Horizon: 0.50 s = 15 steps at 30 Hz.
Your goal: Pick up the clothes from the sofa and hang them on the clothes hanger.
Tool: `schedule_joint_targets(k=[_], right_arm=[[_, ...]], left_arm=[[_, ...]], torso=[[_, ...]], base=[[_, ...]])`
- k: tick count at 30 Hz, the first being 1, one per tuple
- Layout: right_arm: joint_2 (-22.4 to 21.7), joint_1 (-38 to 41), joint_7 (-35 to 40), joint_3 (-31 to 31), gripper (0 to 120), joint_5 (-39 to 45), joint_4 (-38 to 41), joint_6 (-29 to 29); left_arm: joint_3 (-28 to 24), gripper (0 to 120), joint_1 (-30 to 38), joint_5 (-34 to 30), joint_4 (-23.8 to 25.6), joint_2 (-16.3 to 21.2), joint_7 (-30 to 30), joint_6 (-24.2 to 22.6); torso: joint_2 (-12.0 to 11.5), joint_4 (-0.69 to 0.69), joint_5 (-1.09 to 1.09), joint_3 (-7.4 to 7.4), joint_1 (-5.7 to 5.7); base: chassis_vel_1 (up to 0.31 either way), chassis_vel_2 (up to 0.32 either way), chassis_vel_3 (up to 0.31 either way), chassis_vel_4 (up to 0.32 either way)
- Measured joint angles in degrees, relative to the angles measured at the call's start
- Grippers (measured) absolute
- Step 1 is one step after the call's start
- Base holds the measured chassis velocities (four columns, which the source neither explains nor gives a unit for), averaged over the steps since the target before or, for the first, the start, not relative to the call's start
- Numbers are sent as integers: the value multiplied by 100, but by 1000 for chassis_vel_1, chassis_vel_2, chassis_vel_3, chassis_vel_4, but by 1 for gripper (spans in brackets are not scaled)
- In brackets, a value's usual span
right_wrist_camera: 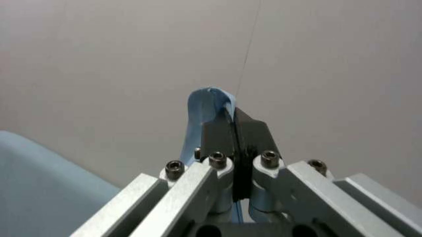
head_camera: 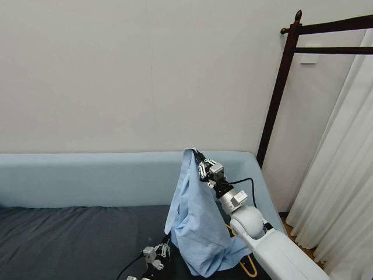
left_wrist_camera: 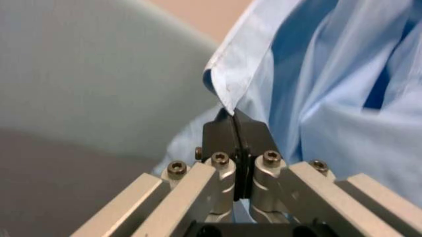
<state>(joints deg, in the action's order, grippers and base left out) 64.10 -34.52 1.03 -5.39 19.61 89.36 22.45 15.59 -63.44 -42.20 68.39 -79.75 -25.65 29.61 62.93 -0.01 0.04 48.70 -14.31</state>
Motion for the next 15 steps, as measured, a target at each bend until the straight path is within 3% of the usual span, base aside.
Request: schedule_joint_targets(k=[4,6,7,11,12,15], right_arm=[[-87,103,146,-4,0,197,204,-76],[-104,141,164,-8,0,238,263,-111],[-152,221,207,3,0,295,384,-194],[-278,467,394,101,0,285,658,-410],[-278,467,394,101,0,285,658,-410],[-430,823,656,126,0,244,860,-585]], left_arm=[[300,0,-131,-109,1072,555,42,137],[337,0,-147,-132,1263,648,71,138],[452,0,-180,-264,1907,970,307,97],[710,0,-46,-691,3277,1907,1311,-259],[710,0,-46,-691,3277,1907,1311,-259],[980,0,315,-1145,4053,2836,1838,-554]], torso=[[0,-1,-1,0,0],[0,1,0,0,0],[0,1,-1,-1,0],[0,0,0,-1,0],[0,0,0,-1,0],[0,-1,-1,0,0]], base=[[0,0,0,0],[0,0,0,0],[0,0,0,0],[0,0,0,0],[0,0,0,0],[0,0,0,0]])
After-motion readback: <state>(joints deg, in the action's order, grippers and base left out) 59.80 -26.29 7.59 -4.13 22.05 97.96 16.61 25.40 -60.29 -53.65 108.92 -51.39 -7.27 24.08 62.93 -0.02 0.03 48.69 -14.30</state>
